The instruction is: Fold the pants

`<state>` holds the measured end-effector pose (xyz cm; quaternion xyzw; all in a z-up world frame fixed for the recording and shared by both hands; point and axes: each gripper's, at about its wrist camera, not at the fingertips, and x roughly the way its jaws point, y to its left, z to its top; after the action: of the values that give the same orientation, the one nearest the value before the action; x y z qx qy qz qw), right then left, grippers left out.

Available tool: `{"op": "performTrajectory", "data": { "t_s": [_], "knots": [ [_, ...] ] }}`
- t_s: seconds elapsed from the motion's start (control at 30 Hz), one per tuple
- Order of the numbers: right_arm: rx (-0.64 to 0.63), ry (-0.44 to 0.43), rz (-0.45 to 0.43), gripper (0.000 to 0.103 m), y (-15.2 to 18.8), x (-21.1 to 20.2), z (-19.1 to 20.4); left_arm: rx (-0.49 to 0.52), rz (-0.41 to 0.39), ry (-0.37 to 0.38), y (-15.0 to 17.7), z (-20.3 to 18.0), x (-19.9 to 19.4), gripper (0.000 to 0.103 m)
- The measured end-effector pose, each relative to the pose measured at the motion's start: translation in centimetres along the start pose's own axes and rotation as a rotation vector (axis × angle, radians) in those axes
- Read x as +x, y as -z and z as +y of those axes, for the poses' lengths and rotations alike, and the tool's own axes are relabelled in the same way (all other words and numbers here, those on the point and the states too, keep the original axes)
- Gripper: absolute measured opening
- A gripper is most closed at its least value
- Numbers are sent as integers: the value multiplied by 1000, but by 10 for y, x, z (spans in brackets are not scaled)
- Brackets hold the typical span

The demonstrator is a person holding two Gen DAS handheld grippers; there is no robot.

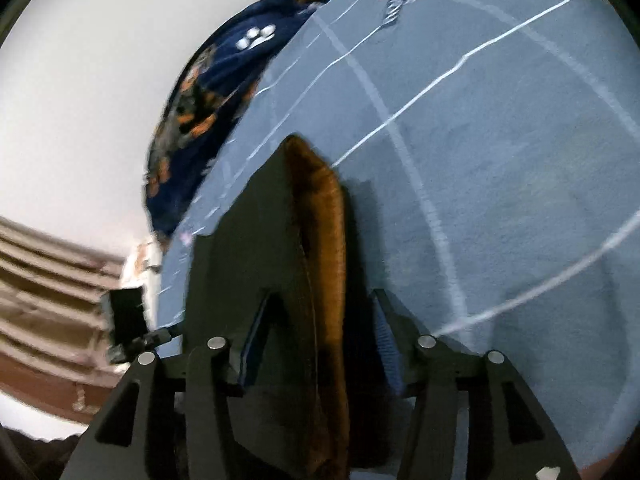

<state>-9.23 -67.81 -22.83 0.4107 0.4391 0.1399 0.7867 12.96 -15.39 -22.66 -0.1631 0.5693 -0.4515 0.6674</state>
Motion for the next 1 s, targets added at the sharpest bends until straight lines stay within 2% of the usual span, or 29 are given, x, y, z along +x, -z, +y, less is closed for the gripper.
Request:
{"op": "performTrajectory", "data": {
  "t_s": [0.03, 0.07, 0.1, 0.13, 0.17, 0.2, 0.23, 0.43, 0.57, 0.7, 0.77, 0.83, 0.9, 1.0],
  "knots": [
    [0, -19, 5, 49, 0, 3, 0, 2, 3, 6, -2, -1, 2, 101],
    [3, -30, 12, 38, 2, 6, 0, 9, -2, 13, -5, -3, 5, 101],
    [7, -28, 23, 33, 3, 9, 0, 16, -14, 7, -6, -5, 7, 101],
    [18, -35, 19, 31, 4, 11, -1, 29, -30, -9, -6, -8, 9, 93],
    [31, -53, 12, 28, 6, 10, -2, 56, -41, -53, -4, -14, 12, 73],
    [44, -62, 3, 27, 8, 9, -2, 76, -44, -107, -3, -16, 14, 23],
    [57, -72, -7, 26, 11, 8, -2, 81, -47, -136, 0, -17, 14, 22],
    [106, -186, -9, 23, 23, 16, 22, 29, -99, -133, 9, -8, -21, 17],
    [82, -271, 44, 23, 32, 49, 60, 9, -188, -190, 18, 4, -86, 17],
    [63, -323, 125, 23, 42, 105, 96, -42, -288, -260, 31, 25, -151, 17],
    [50, -326, 157, 23, 47, 132, 109, -45, -319, -325, 40, 35, -170, 17],
    [46, -331, 173, 23, 50, 148, 117, -27, -326, -444, 53, 49, -182, 17],
    [4, -281, 185, 23, 53, 161, 126, -36, -310, -495, 60, 59, -178, 18],
    [-44, -200, 178, 27, 53, 160, 130, -3, -328, -568, 70, 60, -174, 29]
  ]
}}
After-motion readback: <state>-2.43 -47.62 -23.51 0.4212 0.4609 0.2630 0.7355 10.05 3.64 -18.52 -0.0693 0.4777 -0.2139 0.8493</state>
